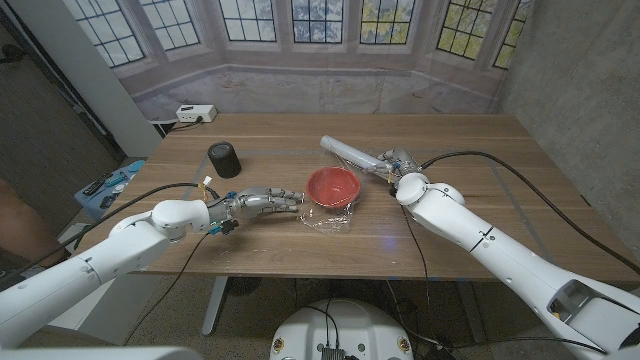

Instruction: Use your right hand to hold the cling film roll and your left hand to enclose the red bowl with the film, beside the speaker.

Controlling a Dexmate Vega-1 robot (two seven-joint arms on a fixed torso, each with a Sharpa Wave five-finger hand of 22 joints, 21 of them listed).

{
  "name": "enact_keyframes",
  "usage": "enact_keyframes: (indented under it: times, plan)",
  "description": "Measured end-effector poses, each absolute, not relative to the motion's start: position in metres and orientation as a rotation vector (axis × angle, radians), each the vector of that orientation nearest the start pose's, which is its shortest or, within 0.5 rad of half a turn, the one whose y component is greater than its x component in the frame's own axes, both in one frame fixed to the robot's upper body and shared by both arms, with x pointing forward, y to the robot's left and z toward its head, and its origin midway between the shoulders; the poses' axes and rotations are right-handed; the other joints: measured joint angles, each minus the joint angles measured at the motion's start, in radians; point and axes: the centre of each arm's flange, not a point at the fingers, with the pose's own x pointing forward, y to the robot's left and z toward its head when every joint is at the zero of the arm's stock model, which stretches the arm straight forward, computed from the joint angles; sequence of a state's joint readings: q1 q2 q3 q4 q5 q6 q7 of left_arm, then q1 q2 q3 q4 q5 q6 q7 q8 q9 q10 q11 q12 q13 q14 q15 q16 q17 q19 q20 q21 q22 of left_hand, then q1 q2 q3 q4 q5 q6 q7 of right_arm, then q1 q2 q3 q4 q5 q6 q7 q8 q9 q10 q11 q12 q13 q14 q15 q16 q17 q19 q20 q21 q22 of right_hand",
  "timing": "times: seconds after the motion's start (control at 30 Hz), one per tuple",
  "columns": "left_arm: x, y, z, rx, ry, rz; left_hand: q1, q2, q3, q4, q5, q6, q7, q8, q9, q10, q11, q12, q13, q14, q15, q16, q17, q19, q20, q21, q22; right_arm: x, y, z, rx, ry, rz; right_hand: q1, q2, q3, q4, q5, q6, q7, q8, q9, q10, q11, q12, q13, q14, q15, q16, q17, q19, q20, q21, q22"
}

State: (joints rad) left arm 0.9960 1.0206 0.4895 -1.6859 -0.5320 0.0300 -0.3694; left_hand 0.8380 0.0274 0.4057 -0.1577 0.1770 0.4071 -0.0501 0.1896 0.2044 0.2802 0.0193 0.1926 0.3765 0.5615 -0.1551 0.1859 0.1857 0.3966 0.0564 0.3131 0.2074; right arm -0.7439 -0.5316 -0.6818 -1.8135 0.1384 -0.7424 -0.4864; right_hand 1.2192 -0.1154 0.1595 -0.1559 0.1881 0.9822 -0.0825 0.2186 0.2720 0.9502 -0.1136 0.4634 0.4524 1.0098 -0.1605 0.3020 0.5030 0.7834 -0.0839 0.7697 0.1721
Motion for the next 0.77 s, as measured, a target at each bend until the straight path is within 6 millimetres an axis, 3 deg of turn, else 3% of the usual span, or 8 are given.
enact_keyframes:
  times: [0.77]
  plan:
    - [0.585, 0.297, -0.103, 0.611, -0.163, -0.632, 0.007, -0.007, 0.002, -0.002, 0.000, 0.027, -0.020, 0.007, 0.000, 0.019, -0.019, 0.008, -0.019, -0.002, -0.002, 0.010, 0.000, 0.002, -0.002, 0.000, 0.028, 0.626, -0.166, -0.021, -0.674, -0.246, -0.152, -0.003, 0.003, 0.000, 0.000, -0.001, -0.005, -0.005, 0.000, -0.001, 0.000, 0.000, 0.003, -0.001, 0.000, 0.000, -0.008, 0.000, -0.004, -0.004, 0.000, 0.000]
